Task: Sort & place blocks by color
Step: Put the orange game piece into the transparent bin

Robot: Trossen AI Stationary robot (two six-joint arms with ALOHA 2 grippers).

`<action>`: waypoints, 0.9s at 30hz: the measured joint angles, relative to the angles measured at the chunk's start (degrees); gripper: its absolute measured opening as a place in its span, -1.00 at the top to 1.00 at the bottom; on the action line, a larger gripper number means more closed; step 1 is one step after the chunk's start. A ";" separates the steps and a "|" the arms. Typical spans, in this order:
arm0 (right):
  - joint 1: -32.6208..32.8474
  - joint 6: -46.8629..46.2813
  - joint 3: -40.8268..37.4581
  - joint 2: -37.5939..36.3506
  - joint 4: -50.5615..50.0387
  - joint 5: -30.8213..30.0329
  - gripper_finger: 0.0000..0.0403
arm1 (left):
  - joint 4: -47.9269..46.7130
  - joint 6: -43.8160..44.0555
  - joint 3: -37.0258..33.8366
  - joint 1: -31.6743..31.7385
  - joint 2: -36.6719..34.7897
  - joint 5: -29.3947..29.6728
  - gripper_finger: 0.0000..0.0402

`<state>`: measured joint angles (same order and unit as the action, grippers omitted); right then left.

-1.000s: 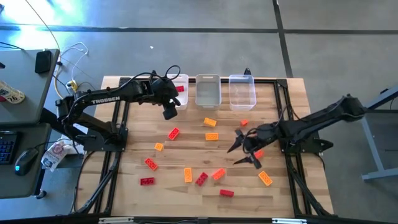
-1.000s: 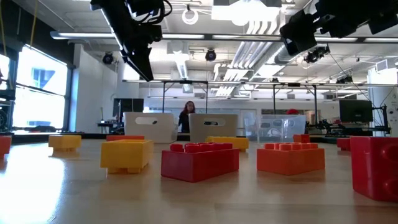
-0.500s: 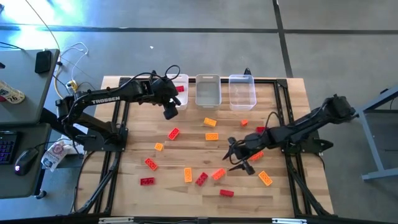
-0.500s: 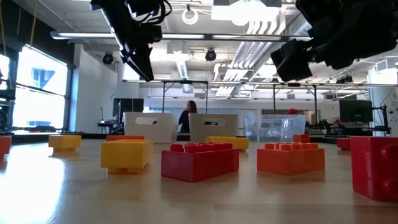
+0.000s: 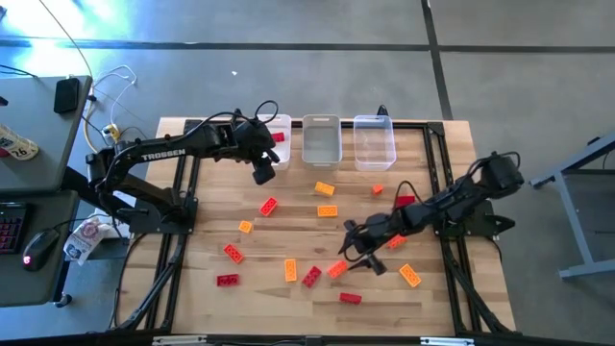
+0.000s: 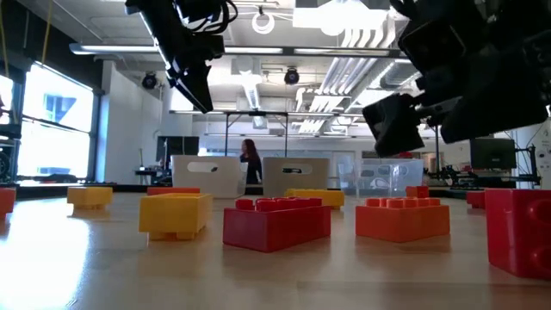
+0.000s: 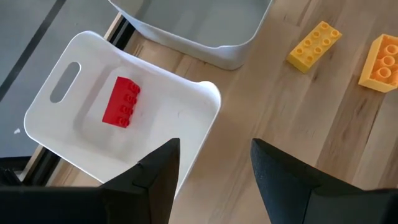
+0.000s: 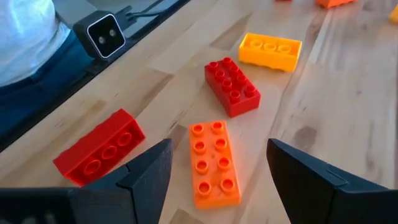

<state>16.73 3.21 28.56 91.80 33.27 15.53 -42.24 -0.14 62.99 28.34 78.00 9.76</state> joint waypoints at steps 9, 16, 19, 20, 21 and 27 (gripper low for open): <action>1.86 -0.36 0.00 7.26 7.16 -0.20 -0.24 | 0.00 -0.01 0.00 0.00 0.00 0.02 0.08; 2.56 -0.18 1.34 10.99 8.16 -2.86 -0.24 | 0.00 -0.02 0.01 0.00 0.00 -0.07 0.08; 2.56 -0.19 2.60 12.46 8.09 -2.10 -0.24 | -0.02 -0.02 0.01 0.02 0.00 -0.08 0.08; 2.56 -0.18 3.09 12.91 7.74 -1.98 -0.24 | -0.04 -0.02 0.01 0.01 0.00 -0.08 0.08; 2.56 -0.18 3.71 13.35 6.92 -1.87 -0.24 | -0.04 -0.02 0.01 0.00 0.00 -0.09 0.08; 2.54 0.05 6.77 15.38 1.02 -1.38 -0.24 | -0.20 -0.02 -0.01 0.02 0.00 -0.09 0.08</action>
<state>19.27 3.26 35.32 107.18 34.29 14.15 -42.44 -0.16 62.98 28.36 78.00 9.67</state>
